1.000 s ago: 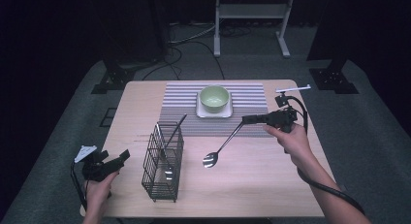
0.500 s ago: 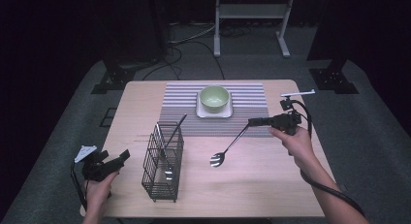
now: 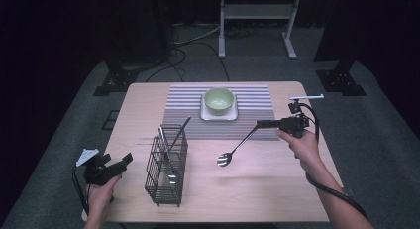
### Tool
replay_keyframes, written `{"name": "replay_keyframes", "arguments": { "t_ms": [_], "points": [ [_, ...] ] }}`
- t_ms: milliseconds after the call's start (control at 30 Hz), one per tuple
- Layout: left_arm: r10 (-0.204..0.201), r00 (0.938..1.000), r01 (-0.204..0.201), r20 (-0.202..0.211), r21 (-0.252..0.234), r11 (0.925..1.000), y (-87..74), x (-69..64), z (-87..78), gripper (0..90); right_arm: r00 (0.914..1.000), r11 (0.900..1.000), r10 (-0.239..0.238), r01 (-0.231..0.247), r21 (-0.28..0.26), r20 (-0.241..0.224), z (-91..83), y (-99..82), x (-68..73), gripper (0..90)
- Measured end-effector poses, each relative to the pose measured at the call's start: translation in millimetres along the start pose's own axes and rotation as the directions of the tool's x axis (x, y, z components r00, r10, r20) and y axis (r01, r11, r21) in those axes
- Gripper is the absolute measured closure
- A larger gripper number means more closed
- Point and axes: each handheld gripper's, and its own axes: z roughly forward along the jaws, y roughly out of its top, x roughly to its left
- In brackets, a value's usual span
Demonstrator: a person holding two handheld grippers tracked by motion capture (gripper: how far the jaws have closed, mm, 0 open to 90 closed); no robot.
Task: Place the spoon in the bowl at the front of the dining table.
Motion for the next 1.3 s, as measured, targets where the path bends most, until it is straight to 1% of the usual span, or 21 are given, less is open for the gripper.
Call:
{"name": "replay_keyframes", "arguments": {
  "t_ms": [600, 1300],
  "points": [
    [-0.001, 1.0, 0.001, 0.001, 0.001, 1.0, -0.1, 0.2, 0.3, 0.9, 0.9997, 0.9999, 0.003, -0.003, -0.016, 0.023, 8.5, 10.1, -4.7, 89.2],
    [0.0, 1.0, 0.0, 0.003, 0.001, 1.0, 0.0, 0.1, 0.6, 0.9, 0.9989, 0.9987, 0.016, -0.014, -0.049, 0.045, 18.0, 21.8, -10.9, 89.2]
  ]
}}
